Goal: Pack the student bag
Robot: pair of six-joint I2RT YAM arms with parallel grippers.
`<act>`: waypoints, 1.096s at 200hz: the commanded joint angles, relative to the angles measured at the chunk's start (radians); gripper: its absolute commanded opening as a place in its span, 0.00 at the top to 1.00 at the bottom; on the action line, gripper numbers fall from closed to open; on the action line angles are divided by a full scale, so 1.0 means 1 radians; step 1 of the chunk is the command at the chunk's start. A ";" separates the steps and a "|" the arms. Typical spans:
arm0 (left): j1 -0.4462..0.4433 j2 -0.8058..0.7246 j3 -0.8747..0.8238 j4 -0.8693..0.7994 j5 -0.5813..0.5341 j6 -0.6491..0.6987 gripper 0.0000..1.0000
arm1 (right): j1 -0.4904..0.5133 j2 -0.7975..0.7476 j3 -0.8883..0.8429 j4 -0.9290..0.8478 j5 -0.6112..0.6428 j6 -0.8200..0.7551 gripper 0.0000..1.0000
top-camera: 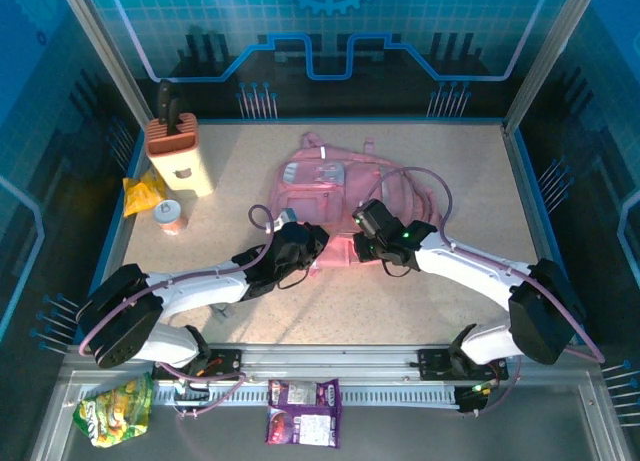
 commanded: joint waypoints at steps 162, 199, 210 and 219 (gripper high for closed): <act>0.009 0.003 0.042 0.042 -0.021 0.042 1.00 | -0.060 0.001 -0.057 0.121 -0.075 -0.093 0.77; 0.011 -0.016 0.034 0.012 -0.044 0.058 1.00 | -0.062 -0.077 -0.093 0.125 -0.051 -0.106 0.89; 0.019 -0.027 0.026 0.002 -0.051 0.064 1.00 | -0.066 -0.091 -0.095 0.096 -0.048 -0.111 0.91; 0.028 -0.034 0.020 -0.009 -0.050 0.068 1.00 | -0.073 -0.099 -0.099 0.071 -0.050 -0.115 0.93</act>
